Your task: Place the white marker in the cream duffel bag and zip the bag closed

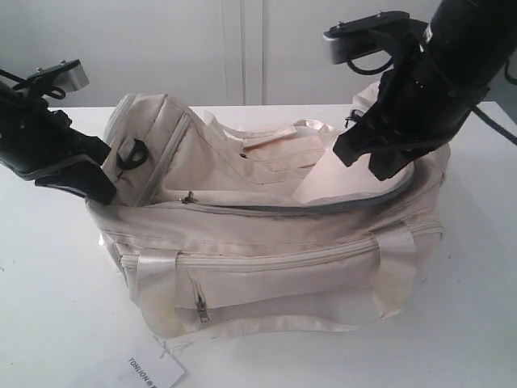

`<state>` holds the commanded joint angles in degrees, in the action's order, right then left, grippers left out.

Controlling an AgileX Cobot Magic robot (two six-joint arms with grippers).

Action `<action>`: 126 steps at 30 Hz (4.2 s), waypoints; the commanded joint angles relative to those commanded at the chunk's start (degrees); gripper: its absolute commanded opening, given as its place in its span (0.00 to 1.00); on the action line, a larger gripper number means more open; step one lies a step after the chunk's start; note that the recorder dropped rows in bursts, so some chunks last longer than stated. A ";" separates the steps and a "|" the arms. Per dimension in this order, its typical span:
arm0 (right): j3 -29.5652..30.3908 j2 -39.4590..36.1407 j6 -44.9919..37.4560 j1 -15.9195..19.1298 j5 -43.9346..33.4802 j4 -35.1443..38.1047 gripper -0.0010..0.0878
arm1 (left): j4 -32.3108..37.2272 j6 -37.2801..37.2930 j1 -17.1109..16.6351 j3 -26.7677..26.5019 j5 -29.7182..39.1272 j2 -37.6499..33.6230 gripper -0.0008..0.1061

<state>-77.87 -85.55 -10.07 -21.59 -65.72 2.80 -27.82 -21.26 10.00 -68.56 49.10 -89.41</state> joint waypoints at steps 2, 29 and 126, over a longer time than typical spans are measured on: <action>0.13 0.12 -0.10 1.01 0.23 0.00 0.01 | 0.00 0.00 0.00 0.00 0.00 0.00 0.01; 0.13 -1.44 -18.20 1.29 4.95 34.87 0.01 | -3.85 -0.37 0.00 0.00 0.43 0.00 0.01; -0.33 -10.29 -15.62 -8.68 19.50 41.93 0.01 | -18.33 -13.50 0.00 0.00 0.24 0.00 0.01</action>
<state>-78.20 -95.84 -25.69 -30.27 -46.22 44.73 -46.15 -34.76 10.00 -68.56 49.34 -89.41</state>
